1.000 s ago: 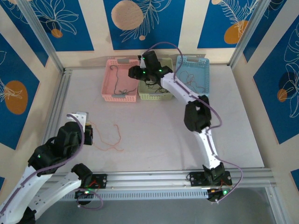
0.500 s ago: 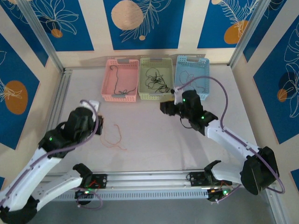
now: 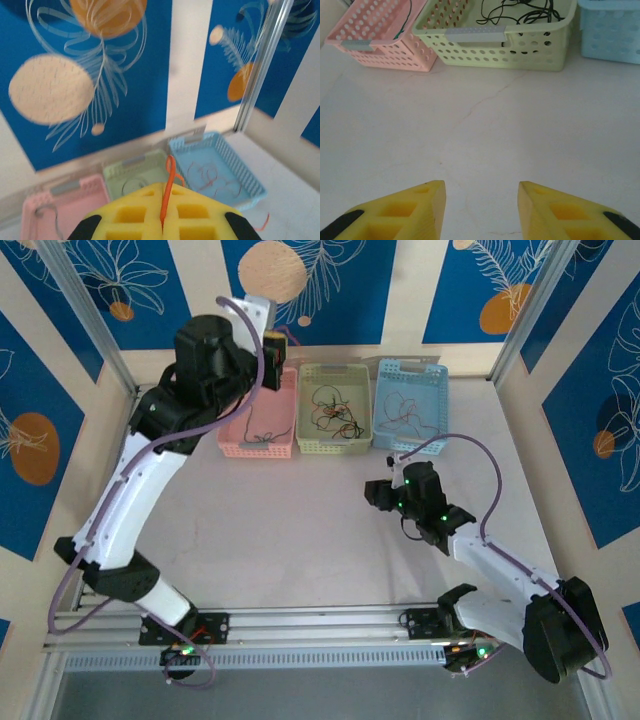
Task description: Untangle the cables
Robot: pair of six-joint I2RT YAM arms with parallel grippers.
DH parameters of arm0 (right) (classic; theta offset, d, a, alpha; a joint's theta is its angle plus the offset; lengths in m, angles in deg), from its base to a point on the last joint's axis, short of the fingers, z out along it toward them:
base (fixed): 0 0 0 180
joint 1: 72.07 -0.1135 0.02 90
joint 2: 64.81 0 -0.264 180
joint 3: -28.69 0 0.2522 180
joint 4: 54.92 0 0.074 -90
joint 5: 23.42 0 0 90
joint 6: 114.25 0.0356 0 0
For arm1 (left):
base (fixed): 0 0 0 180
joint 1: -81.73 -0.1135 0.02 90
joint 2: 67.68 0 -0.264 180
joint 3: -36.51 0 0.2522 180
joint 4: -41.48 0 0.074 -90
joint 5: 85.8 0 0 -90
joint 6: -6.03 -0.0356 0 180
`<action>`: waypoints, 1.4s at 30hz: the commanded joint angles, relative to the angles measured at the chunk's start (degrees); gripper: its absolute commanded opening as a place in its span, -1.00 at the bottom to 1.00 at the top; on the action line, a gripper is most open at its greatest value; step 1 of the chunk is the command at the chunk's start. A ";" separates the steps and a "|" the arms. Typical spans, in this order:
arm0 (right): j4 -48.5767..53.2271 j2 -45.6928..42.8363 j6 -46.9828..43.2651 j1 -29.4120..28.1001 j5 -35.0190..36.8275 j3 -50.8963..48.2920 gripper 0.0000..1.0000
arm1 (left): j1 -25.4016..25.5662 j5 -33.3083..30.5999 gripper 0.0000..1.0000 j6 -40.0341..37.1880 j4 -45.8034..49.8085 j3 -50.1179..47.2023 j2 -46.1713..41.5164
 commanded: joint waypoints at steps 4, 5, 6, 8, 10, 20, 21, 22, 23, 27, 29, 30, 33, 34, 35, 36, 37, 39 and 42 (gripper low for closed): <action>-2.06 -1.67 1.82 1.31 0.06 -1.86 -0.16 | 0.26 5.75 -1.00 -5.14 -4.49 14.20 8.93; -2.29 -1.92 1.82 1.48 -0.17 -2.10 -0.16 | 0.27 5.52 -1.00 -5.87 -5.50 15.64 10.36; -2.47 -2.13 1.97 1.69 -0.27 -2.30 -0.16 | 0.25 5.48 -1.00 -6.47 -6.62 16.79 11.75; -2.49 -2.13 2.19 2.06 -0.81 -2.35 -0.16 | 0.26 6.14 -1.00 -7.34 -8.88 18.06 13.84; -2.53 -2.13 2.40 2.48 -1.18 -2.44 -0.16 | 0.26 6.65 -1.00 -7.52 -11.40 18.16 15.17; -2.54 -2.14 3.08 3.25 -1.54 -2.76 -0.17 | 0.25 8.83 -1.00 -5.81 -15.02 18.16 19.31; -2.47 -2.22 3.18 3.41 -1.58 -2.68 -0.16 | 0.25 9.05 -1.00 -5.68 -15.02 18.23 19.79; -2.50 -2.24 3.20 3.47 -1.67 -2.84 -0.17 | 0.22 9.39 -1.00 -5.57 -15.02 18.23 20.22; -2.54 -2.35 3.16 3.55 -1.67 -2.82 -0.17 | 0.25 9.65 -1.00 -5.38 -14.94 18.23 20.56; -2.65 -5.05 2.80 3.84 -4.16 -3.50 -0.13 | 0.28 12.29 -1.00 -3.99 -13.13 18.23 21.19; -2.39 -7.48 2.57 3.76 -8.02 -3.33 -0.07 | 0.23 14.63 -1.00 -3.64 -10.30 18.17 20.71; -2.21 -9.45 2.38 3.51 -10.08 -3.14 -0.04 | 0.30 15.71 -1.00 -3.43 -8.26 17.95 20.16; -1.74 -16.19 0.86 1.74 -12.41 -2.17 0.13 | 0.30 19.85 -1.00 -3.25 -2.32 15.52 17.41; -1.59 -18.66 -0.43 1.18 -13.26 -1.54 0.18 | 0.27 21.21 -1.00 -3.05 -0.78 13.52 15.84; -1.57 -20.64 -1.06 0.79 -13.57 -1.06 0.25 | 0.31 22.00 -1.00 -2.66 -0.10 11.11 14.25; -1.85 -22.58 -1.16 0.66 -14.30 -0.39 0.32 | 0.34 23.06 -1.00 -2.26 0.01 7.72 11.99; -2.29 -24.16 -0.98 0.60 -15.29 0.19 0.43 | 0.36 24.15 -1.00 -1.69 -0.24 3.92 9.57; -3.46 -25.71 -1.35 0.34 -17.24 1.68 0.49 | 0.39 26.22 -1.00 -0.36 -1.48 -3.00 5.12; -3.09 -25.00 -4.00 -0.36 -20.37 5.95 0.51 | 0.59 30.99 -1.00 1.36 -2.03 -11.13 -0.60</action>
